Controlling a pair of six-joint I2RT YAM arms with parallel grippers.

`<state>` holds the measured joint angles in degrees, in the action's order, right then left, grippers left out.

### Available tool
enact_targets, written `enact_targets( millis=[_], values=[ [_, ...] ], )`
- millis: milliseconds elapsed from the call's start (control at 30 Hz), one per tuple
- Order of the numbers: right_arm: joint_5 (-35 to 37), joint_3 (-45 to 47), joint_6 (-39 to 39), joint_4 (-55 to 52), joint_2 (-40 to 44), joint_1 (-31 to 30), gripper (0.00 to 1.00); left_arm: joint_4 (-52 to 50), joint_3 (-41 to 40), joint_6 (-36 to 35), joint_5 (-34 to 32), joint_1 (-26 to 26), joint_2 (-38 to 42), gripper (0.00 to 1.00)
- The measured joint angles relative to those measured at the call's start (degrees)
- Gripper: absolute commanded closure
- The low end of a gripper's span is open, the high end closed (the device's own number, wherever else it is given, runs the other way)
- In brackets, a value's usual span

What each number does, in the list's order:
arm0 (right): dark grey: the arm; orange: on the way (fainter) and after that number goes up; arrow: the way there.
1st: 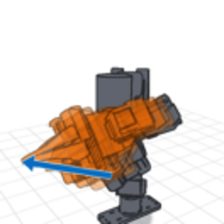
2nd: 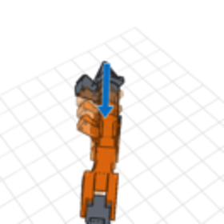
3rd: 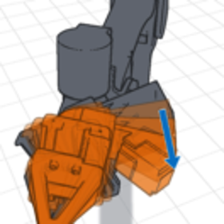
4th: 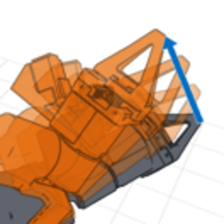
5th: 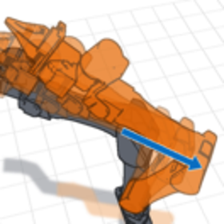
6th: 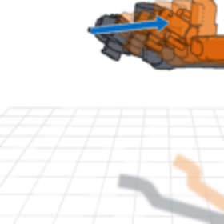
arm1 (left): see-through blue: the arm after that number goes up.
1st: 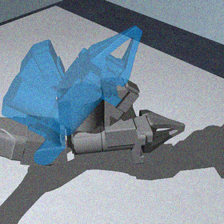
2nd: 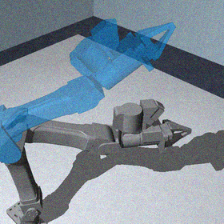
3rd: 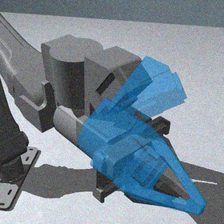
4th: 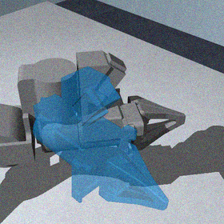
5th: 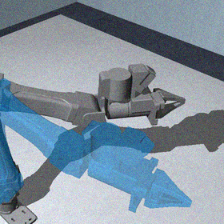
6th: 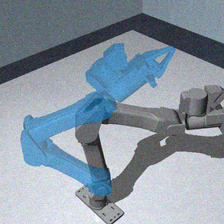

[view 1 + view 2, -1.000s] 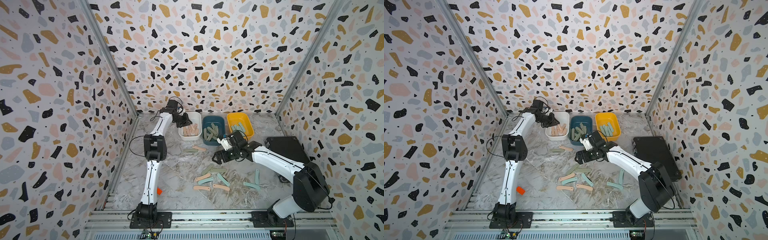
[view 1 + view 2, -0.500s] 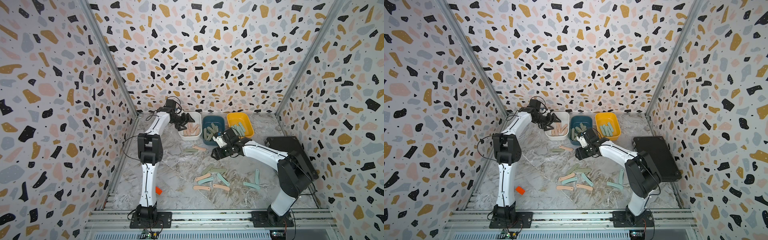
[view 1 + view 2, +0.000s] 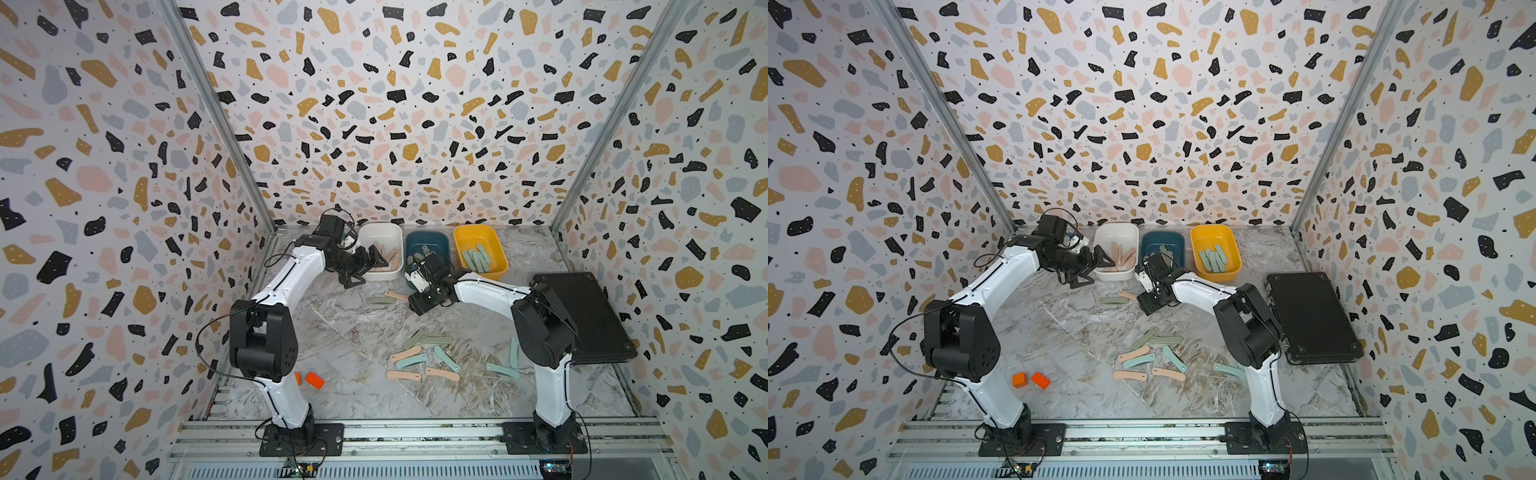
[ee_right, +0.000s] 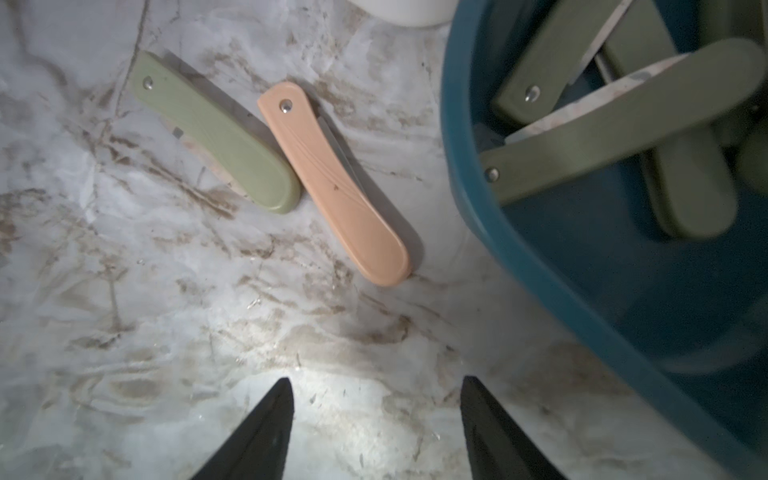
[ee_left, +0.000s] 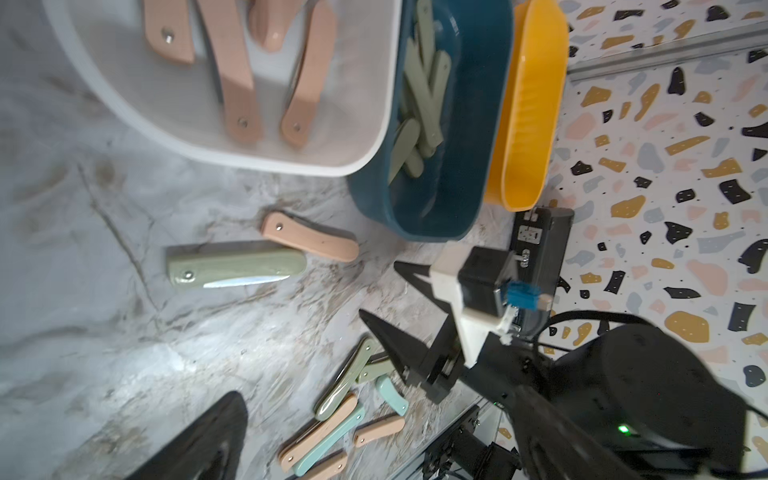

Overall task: Place the fruit knives into the storage box by color
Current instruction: Pick up the fruit knife from the center of the board.

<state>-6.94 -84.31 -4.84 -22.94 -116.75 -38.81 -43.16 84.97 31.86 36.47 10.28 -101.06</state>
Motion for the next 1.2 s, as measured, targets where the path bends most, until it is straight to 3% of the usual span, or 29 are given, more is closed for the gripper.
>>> enact_targets(
  millis=[333,600,900,1067,1200],
  values=[
    [2.36,-8.44,2.60,-2.80,-8.00,-0.76,0.25,0.39,-6.40,-1.27,-0.37,-0.04,5.68,0.01],
    [3.61,-14.38,3.76,-4.57,-11.85,-1.09,0.25,0.68,-8.26,-1.99,-0.37,-0.04,7.52,0.01],
    [4.90,-18.29,4.42,-4.94,-14.51,-2.12,0.40,1.57,-10.88,-2.27,-0.39,-0.09,10.03,0.01],
    [5.07,-18.53,4.42,-4.04,-14.86,-3.87,0.62,1.92,-16.26,-2.27,-0.55,-0.70,14.14,0.01],
    [5.25,-17.53,3.91,-2.93,-14.53,-4.57,0.68,1.95,-18.40,-2.27,-0.57,-1.60,15.23,0.01]
  ],
)
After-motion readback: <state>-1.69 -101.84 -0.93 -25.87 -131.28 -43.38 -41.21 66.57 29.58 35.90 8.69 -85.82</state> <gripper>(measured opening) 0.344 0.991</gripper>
